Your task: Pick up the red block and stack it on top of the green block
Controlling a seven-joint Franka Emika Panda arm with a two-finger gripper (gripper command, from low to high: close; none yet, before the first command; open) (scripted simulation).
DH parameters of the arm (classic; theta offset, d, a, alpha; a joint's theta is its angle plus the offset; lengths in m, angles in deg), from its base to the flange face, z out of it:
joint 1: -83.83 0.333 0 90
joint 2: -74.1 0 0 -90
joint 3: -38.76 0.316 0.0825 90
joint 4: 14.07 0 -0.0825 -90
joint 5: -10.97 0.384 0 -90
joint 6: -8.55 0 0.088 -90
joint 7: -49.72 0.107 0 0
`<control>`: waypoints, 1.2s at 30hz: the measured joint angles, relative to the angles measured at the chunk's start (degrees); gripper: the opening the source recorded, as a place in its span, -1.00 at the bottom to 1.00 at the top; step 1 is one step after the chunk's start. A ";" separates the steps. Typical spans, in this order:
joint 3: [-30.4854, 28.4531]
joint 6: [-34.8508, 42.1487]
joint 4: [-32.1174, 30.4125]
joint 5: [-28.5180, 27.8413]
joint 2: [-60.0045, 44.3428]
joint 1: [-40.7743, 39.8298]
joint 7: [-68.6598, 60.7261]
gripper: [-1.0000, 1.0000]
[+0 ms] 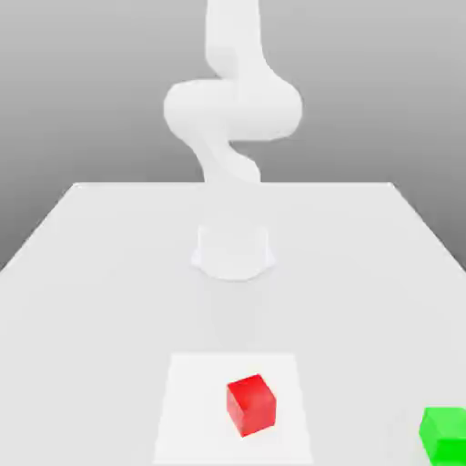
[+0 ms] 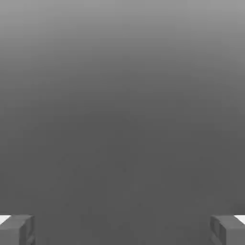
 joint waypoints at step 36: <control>-1.71 -31.12 -15.65 2.35 -56.75 5.19 -21.34 -1.00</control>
